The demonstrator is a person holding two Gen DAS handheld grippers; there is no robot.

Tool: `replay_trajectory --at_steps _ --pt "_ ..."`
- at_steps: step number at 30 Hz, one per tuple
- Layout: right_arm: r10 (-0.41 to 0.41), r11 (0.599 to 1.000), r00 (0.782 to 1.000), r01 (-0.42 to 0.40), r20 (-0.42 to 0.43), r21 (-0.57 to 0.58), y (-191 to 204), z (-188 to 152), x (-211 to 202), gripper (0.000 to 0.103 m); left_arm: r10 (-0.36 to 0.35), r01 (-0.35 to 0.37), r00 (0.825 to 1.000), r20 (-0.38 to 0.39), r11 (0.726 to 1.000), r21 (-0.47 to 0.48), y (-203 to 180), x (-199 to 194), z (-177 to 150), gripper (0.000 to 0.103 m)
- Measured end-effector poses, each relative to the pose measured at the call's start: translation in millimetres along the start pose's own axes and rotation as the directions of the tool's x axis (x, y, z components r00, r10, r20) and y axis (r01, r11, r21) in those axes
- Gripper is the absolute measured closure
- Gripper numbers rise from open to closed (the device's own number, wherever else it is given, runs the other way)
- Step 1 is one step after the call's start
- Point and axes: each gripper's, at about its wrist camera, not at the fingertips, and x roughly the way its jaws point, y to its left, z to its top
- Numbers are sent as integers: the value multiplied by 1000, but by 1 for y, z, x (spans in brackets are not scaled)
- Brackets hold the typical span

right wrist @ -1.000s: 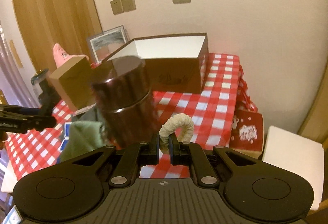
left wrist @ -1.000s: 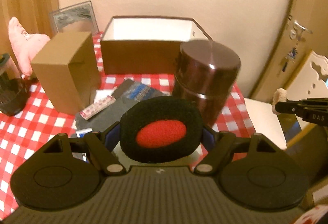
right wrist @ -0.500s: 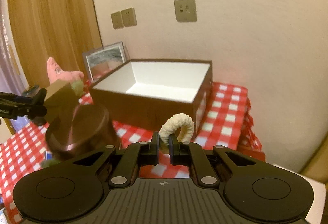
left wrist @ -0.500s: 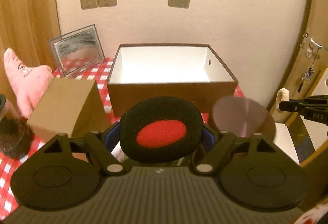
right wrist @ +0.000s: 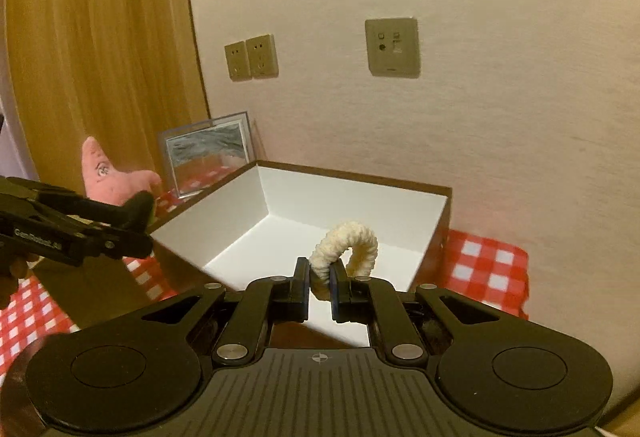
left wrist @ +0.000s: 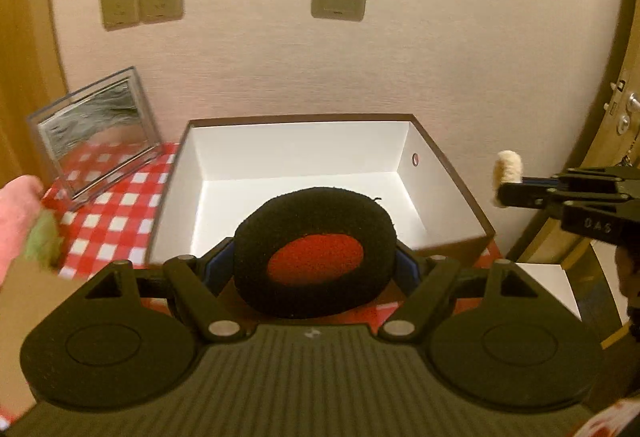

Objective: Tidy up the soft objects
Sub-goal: 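Carry the scrunchie and sponge in both grippers over the open white box, then open both grippers to drop the scrunchie and sponge into the box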

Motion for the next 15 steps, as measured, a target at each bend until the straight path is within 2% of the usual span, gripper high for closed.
replay_trajectory --at_steps 8,14,15 --pt "0 1000 997 -1 -71 -13 -18 4 61 94 -14 15 999 -49 1000 16 -7 71 31 25" --pt "2 1000 997 -1 -71 16 -26 7 85 94 -8 9 997 -82 1000 15 -3 111 41 20" --pt "-10 1000 997 11 -75 11 -25 9 88 91 -9 9 996 -88 1000 1 -1 117 42 20"
